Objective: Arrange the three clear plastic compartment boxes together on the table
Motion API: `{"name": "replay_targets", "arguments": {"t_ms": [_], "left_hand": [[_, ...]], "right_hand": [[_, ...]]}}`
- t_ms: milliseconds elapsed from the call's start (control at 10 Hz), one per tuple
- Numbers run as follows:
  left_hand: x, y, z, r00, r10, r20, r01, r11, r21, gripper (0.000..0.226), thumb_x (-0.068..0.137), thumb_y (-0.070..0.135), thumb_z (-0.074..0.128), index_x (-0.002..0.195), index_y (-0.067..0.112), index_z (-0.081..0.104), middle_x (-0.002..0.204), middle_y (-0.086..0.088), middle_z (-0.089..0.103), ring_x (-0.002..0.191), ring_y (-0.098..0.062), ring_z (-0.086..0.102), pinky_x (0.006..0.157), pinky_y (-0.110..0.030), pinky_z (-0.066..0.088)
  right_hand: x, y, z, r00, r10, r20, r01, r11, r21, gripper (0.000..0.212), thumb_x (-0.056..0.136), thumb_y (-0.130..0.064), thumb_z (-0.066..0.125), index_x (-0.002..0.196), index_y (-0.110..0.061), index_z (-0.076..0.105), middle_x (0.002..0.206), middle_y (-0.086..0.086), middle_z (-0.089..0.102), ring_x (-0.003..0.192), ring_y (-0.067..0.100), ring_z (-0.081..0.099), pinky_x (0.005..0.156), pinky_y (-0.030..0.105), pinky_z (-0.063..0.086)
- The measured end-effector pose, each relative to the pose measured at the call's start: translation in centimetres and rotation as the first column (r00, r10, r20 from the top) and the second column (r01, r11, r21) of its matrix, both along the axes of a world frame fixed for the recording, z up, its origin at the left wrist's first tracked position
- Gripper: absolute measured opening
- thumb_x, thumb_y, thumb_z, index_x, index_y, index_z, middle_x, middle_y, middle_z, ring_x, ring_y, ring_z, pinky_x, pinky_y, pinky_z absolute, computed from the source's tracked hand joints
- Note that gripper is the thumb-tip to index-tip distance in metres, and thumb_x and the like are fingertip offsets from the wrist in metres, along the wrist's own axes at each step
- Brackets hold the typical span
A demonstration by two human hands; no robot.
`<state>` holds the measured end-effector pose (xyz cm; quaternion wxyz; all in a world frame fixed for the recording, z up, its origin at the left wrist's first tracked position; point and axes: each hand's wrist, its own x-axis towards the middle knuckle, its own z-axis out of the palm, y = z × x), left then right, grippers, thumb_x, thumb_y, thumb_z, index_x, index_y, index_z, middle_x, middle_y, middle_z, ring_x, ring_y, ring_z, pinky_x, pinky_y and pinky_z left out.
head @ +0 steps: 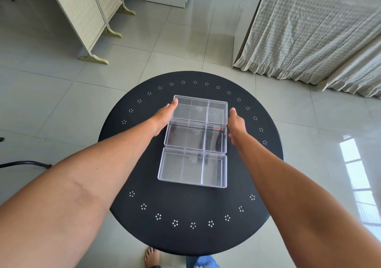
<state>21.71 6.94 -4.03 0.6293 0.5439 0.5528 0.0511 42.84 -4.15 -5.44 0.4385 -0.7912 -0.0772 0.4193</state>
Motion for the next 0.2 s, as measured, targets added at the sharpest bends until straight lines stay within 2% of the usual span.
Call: {"name": "replay_targets", "arguments": {"t_ms": [100, 200], "left_hand": [[-0.61, 0.23, -0.35, 0.998, 0.058, -0.026, -0.057, 0.997, 0.049, 0.082, 0.09, 0.074, 0.03, 0.157, 0.027, 0.021, 0.166, 0.0, 0.019, 0.152, -0.027, 0.019, 0.122, -0.05, 0.017], [-1.39, 0.22, -0.47, 0.993, 0.108, -0.042, -0.1, 0.982, 0.158, 0.069, 0.096, 0.06, 0.036, 0.152, 0.02, 0.037, 0.16, -0.001, 0.034, 0.148, -0.025, 0.031, 0.118, -0.044, 0.024]], "right_hand": [[-0.2, -0.45, 0.38, 1.0, -0.024, 0.019, 0.024, 1.0, 0.0, 0.056, 0.103, -0.045, 0.033, 0.116, 0.003, 0.059, 0.111, 0.004, 0.063, 0.105, 0.03, 0.062, 0.09, 0.039, 0.049], [-0.57, -1.08, 1.18, 0.998, -0.048, 0.038, 0.048, 0.999, -0.005, 0.05, 0.103, -0.042, 0.033, 0.095, 0.002, 0.057, 0.075, 0.01, 0.055, 0.066, 0.025, 0.053, 0.066, 0.034, 0.046]]}}
